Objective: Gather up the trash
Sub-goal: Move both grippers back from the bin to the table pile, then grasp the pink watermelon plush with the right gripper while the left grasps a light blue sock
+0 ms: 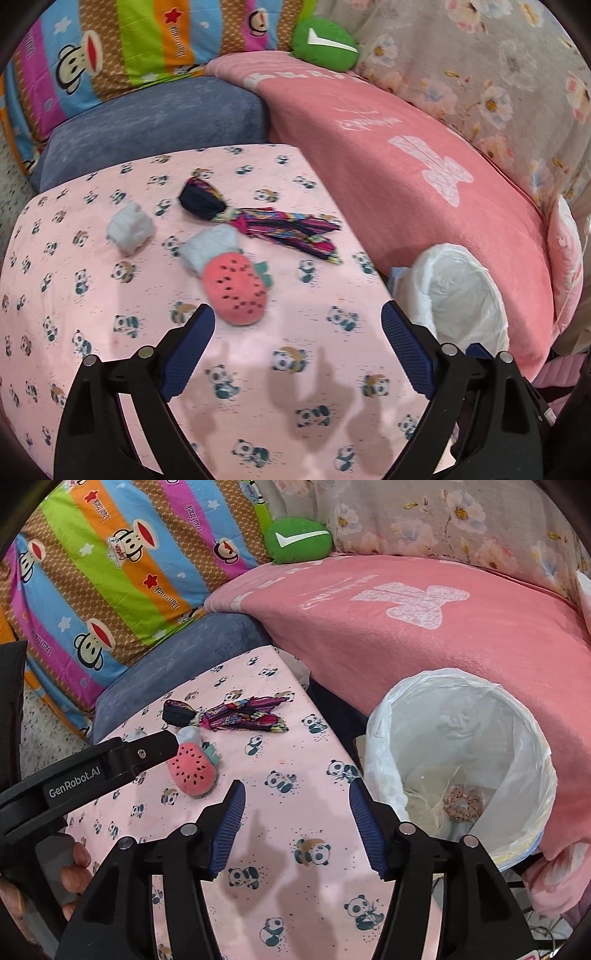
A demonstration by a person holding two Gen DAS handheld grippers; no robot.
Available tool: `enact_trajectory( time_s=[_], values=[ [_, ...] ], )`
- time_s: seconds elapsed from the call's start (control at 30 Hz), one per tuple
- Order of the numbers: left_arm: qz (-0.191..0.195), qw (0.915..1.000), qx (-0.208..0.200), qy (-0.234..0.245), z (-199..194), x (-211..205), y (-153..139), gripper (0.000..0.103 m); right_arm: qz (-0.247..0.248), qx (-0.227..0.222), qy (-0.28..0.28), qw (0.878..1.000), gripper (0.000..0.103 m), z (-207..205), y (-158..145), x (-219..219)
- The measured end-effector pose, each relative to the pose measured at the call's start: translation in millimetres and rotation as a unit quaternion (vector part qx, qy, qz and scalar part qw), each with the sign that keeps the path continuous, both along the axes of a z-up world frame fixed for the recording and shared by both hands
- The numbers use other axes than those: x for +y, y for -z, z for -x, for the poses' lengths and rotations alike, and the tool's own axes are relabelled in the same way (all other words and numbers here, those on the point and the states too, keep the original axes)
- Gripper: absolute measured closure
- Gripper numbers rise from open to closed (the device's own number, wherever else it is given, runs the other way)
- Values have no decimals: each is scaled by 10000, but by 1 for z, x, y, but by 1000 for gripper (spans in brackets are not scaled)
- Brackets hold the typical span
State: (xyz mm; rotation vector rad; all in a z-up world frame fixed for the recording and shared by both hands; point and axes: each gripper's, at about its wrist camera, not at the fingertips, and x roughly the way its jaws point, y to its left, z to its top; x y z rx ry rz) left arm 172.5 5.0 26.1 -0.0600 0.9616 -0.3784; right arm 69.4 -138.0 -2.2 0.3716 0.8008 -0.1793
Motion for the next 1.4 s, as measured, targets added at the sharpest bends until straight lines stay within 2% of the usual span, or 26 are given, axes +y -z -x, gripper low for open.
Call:
enact_trajectory(
  time_s=[0.5,0.57,0.8,1.17,1.3,1.37,1.4],
  values=[
    [-37,9932,311,-1120,-62,112,37,15,49,426,-875,9952,42,-67,35,81],
    [-49,9920,345,-1211,-74,123,42,14,50,458,-987,9941,39,-79,40,89],
    [0,9915,446,-1225,-115,147,56,12,74,628,-1182,9910,33,-120,59,115],
    [-71,9933,494,-1043,-150,145,78,13,215,853,-1141,9896,33,-157,82,125],
    [-23,9945,514,-914,-154,141,82,25,207,865,-1102,9899,33,-162,86,125],
    [29,9949,574,-834,-155,139,84,43,225,853,-1071,9903,33,-163,88,125],
    [46,9949,610,-801,-156,138,85,48,234,859,-1074,9902,34,-164,88,125]
  ],
)
